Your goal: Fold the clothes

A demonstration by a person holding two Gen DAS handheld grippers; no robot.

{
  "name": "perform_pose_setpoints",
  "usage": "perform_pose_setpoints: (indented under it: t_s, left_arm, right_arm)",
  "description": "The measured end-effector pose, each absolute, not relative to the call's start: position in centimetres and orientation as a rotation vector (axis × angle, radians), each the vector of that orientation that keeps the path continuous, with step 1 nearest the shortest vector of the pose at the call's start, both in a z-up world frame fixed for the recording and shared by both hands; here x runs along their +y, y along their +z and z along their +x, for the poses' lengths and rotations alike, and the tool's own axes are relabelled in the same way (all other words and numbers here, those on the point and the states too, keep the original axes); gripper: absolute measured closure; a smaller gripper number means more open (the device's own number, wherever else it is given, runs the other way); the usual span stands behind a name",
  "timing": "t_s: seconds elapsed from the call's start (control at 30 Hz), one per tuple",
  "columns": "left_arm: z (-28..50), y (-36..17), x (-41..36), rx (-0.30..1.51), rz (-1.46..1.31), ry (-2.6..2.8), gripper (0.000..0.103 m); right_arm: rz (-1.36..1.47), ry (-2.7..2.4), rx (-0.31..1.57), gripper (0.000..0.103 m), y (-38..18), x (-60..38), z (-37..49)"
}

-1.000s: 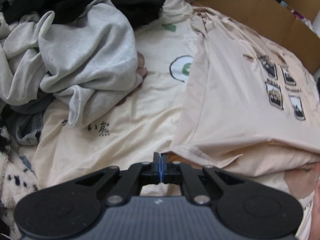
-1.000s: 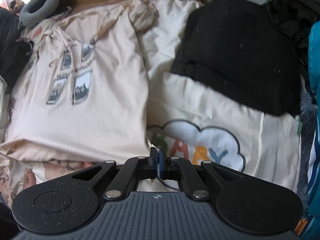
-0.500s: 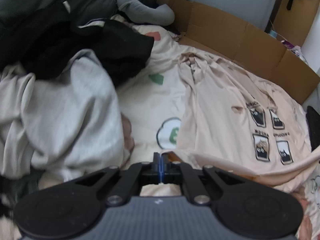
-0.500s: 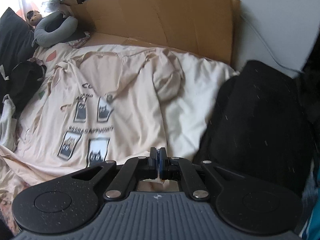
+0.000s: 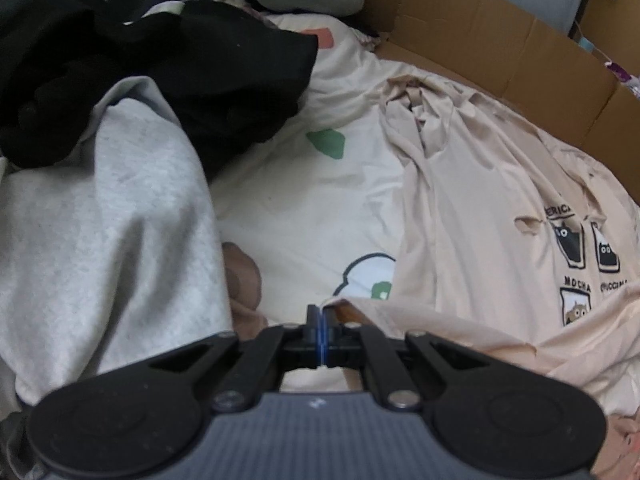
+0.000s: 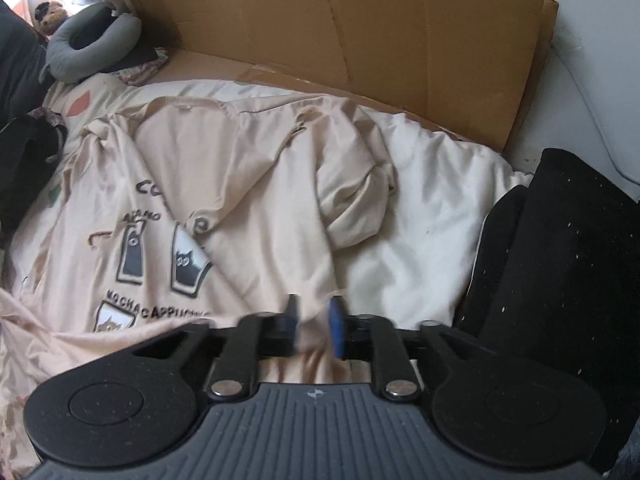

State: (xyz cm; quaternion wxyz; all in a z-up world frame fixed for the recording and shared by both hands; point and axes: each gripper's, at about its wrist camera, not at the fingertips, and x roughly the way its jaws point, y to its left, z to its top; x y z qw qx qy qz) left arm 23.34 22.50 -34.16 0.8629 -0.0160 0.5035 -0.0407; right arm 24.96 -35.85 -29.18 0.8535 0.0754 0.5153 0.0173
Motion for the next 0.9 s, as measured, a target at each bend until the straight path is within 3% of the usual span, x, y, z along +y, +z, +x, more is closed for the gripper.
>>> perform_pose_setpoints:
  t_s: [0.53,0.73,0.8,0.9]
  left_arm:
    - [22.8,-34.4,22.8,1.07,-0.047,-0.093,0.103]
    - [22.6,-34.5,23.0,1.07,-0.048,-0.094,0.103]
    - [22.6,-34.5,23.1,1.071,-0.046,-0.094,0.103]
    - [22.5,-34.5,23.1,1.073,-0.046,-0.096,0.103]
  right_arm:
    - [0.413,0.011,1.222,0.059,-35.2,-36.4,16.6]
    - [0.531,0.032,1.173,0.059,-36.8,-35.8,15.9]
    - [0.545,0.043,1.155,0.06,-36.8,-35.5,16.0]
    - [0.543,0.057,1.146,0.076,-36.6,-35.1,16.3]
